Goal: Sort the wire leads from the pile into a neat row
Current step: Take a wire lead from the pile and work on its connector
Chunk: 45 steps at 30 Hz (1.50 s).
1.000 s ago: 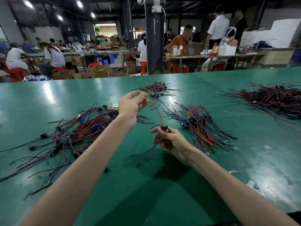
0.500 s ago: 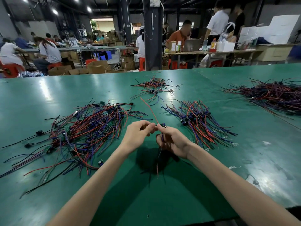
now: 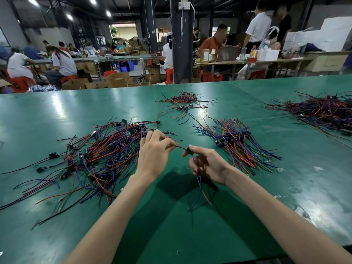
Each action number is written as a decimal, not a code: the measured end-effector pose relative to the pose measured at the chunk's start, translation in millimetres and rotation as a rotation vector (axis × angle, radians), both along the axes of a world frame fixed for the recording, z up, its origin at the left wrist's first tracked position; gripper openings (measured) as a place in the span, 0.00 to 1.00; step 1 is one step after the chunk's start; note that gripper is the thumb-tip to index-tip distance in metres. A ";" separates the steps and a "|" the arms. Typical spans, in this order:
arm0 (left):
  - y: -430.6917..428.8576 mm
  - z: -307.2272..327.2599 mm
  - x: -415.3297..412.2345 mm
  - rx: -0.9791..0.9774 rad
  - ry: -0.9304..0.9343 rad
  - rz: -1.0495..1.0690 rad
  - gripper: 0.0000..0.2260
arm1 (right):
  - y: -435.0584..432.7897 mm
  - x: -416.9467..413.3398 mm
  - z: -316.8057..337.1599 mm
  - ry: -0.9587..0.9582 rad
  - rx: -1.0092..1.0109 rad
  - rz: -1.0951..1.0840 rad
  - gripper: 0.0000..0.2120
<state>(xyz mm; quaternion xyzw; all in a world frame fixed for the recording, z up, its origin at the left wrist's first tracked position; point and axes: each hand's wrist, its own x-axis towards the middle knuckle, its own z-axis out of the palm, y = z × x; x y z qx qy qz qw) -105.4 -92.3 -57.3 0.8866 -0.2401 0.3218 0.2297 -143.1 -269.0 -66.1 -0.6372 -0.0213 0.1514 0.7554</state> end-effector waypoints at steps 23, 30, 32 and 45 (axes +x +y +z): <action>-20.8 -4.7 -7.1 -1.028 0.973 -0.335 0.09 | 8.8 -0.5 -5.9 -0.077 -0.176 -0.028 0.11; -19.5 -0.5 -6.5 -1.121 1.071 -0.349 0.06 | 9.4 -2.0 3.2 0.032 -0.137 0.000 0.17; -18.8 0.6 -5.8 -1.181 1.086 -0.355 0.06 | 7.4 -1.7 4.2 0.025 -0.128 0.019 0.12; -12.8 1.2 1.7 -1.388 0.995 -0.285 0.04 | 4.4 -3.7 3.0 0.046 -0.135 0.204 0.05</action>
